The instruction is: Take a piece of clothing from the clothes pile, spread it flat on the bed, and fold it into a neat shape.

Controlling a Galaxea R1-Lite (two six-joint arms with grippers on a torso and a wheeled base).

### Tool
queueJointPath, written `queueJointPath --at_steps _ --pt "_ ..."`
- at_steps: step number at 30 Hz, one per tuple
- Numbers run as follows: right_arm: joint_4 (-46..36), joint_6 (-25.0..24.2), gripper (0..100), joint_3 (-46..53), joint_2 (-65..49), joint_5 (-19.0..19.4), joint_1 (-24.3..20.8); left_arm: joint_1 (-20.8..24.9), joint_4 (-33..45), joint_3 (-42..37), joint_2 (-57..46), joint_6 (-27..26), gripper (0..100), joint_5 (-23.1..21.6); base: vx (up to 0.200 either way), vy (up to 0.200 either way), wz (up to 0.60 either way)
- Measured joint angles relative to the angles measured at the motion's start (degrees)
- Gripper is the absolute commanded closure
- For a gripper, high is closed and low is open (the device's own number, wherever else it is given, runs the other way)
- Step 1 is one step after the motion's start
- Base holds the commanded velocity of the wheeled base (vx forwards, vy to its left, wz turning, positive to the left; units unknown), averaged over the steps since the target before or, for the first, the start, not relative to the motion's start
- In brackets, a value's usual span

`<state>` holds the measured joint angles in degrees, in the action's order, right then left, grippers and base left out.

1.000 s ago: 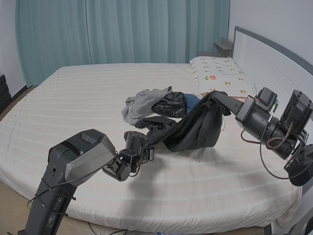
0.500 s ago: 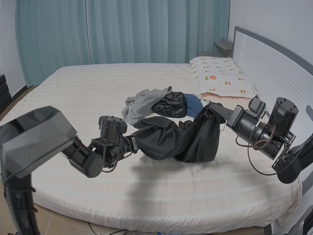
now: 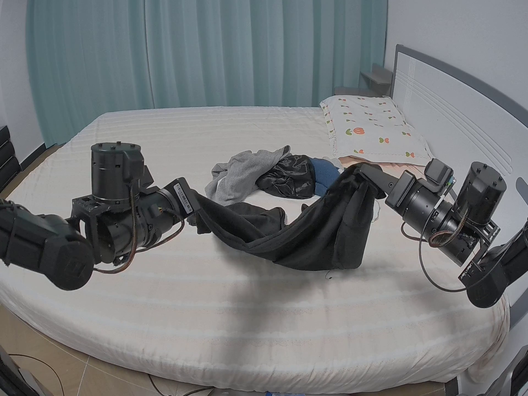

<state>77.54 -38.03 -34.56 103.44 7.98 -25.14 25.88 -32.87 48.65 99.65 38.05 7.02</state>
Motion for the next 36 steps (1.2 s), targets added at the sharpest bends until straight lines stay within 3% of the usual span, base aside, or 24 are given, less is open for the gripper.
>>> queueJointPath --at_steps 14,22,26,36 --pt "0.3 0.3 100 3.0 2.5 -0.2 -0.5 0.9 -4.0 -8.2 -3.1 7.5 100 -1.7 0.0 0.0 0.0" --pt "0.4 0.4 100 3.9 2.7 -0.3 -1.3 1.7 -5.0 -10.8 -2.1 12.8 100 -2.1 -0.2 0.0 0.0" --pt "0.4 0.4 100 4.2 2.6 -0.3 -1.7 1.8 -5.1 -11.4 -2.0 13.1 100 -2.1 -0.2 0.0 0.0" --pt "0.3 0.4 100 4.4 3.1 -0.2 -1.9 1.8 -5.6 -12.2 -1.9 12.8 100 -2.0 0.0 0.0 0.0"
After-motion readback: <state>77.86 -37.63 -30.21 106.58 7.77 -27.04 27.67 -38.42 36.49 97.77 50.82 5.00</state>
